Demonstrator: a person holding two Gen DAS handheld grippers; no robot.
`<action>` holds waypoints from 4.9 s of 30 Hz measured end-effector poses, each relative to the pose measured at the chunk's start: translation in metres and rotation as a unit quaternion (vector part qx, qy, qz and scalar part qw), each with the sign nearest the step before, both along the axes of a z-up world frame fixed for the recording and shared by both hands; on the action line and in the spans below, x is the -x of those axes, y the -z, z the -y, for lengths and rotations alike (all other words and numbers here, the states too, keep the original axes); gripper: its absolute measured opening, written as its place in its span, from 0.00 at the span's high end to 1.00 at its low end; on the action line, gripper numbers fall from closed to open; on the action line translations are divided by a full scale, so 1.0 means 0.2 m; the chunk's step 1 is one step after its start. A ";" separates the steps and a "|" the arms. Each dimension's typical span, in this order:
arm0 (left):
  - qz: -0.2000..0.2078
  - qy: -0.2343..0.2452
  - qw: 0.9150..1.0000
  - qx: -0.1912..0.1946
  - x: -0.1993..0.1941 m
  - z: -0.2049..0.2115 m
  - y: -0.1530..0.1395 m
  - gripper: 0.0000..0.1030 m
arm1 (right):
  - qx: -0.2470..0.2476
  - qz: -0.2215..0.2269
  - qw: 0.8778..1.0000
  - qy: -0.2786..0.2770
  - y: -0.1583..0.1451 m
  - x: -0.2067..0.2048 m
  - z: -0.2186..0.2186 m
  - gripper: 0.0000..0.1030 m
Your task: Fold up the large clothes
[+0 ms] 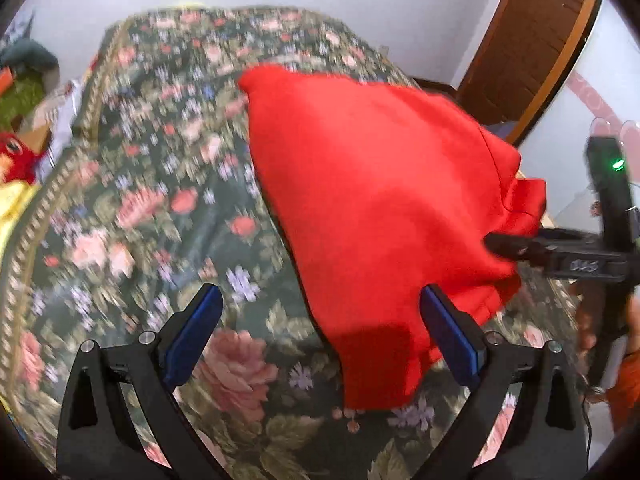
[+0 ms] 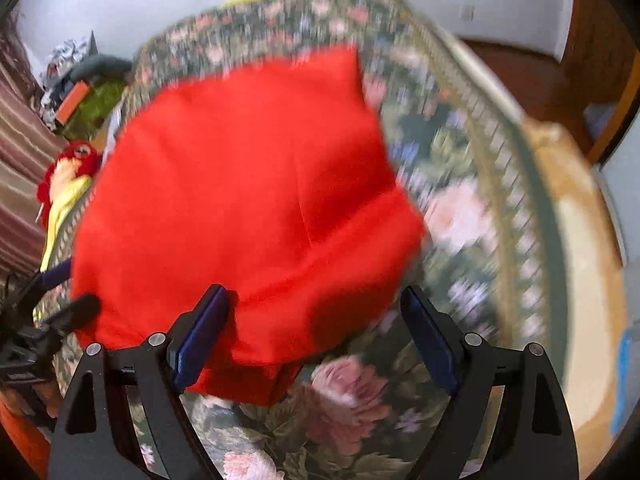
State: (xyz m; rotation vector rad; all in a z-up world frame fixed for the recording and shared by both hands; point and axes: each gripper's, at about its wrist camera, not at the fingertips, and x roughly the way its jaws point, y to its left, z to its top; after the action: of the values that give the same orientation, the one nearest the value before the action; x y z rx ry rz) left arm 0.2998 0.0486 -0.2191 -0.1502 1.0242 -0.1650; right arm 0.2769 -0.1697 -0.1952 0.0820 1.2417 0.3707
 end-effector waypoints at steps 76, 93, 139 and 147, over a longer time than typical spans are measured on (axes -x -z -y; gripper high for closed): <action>0.054 -0.067 0.979 0.187 -0.39 -1.00 -0.49 0.58 | -0.186 0.017 0.973 -0.136 -0.49 -0.47 -0.97 0.73; -0.054 -0.149 0.976 0.147 -0.69 -1.55 0.12 0.56 | -0.146 -0.046 0.981 -0.121 0.06 -0.66 -1.53 0.76; 0.134 -0.192 0.972 0.024 0.41 -1.11 -0.70 0.10 | -0.144 0.189 0.956 -0.171 -0.91 0.20 -1.04 0.43; 0.310 -0.175 0.934 0.001 0.85 -0.82 -1.15 0.10 | -0.192 0.330 0.911 -0.153 -1.27 0.60 -0.87 0.43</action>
State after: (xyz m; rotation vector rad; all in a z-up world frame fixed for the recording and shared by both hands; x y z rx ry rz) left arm 0.1304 0.2136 0.0110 -0.2610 0.3550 0.1116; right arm 0.1576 0.0043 0.0590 0.0881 0.4928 0.8391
